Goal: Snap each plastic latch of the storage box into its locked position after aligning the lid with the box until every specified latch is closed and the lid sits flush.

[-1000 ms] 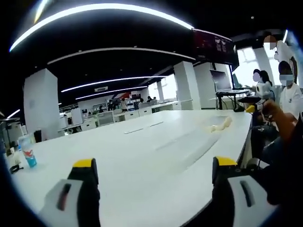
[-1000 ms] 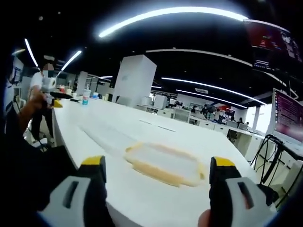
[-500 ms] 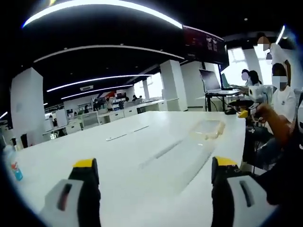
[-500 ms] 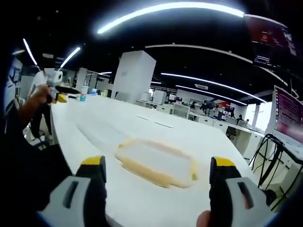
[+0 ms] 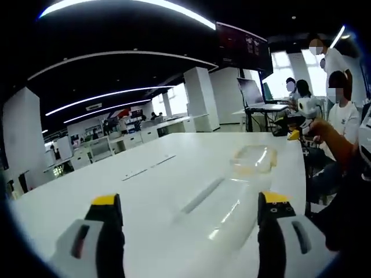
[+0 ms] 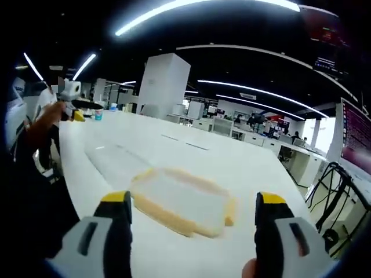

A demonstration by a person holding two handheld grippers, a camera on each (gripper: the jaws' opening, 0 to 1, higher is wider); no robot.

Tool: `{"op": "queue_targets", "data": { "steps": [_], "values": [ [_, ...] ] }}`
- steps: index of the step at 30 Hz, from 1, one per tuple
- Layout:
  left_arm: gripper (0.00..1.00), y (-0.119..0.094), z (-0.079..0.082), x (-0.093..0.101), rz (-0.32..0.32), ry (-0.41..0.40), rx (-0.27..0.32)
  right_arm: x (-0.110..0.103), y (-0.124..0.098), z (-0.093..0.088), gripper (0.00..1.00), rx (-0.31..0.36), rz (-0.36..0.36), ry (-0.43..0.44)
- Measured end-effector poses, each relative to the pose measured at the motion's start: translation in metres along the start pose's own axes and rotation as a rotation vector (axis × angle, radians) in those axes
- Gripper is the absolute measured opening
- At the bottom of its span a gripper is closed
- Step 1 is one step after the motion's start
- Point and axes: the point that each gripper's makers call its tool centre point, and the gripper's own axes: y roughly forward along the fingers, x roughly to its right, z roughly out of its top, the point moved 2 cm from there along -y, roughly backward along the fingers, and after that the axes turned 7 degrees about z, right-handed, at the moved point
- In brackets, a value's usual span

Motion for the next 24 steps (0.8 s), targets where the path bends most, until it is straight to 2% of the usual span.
{"op": "queue_targets", "data": {
  "steps": [5, 6, 14, 16, 19, 24],
  "values": [
    [0.93, 0.009, 0.0, 0.0, -0.051, 0.013, -0.062, 0.006, 0.004, -0.001, 0.89, -0.028, 0.008, 0.0],
    [0.93, 0.011, 0.0, 0.0, -0.063, 0.015, -0.073, 0.01, 0.008, 0.004, 0.89, -0.052, 0.028, 0.003],
    [0.92, 0.026, 0.003, 0.001, -0.115, 0.057, -0.118, 0.016, 0.021, 0.004, 0.86, -0.12, 0.058, -0.017],
    [0.92, 0.033, -0.003, -0.002, -0.111, 0.075, -0.155, 0.02, 0.023, 0.003, 0.86, -0.129, 0.057, -0.021],
    [0.88, 0.039, -0.005, -0.006, -0.113, 0.066, -0.161, 0.02, 0.027, 0.001, 0.86, -0.135, 0.061, -0.016],
    [0.91, 0.044, -0.013, -0.007, -0.131, 0.06, -0.186, 0.014, 0.035, -0.006, 0.87, -0.17, 0.095, -0.031]
  ]
}}
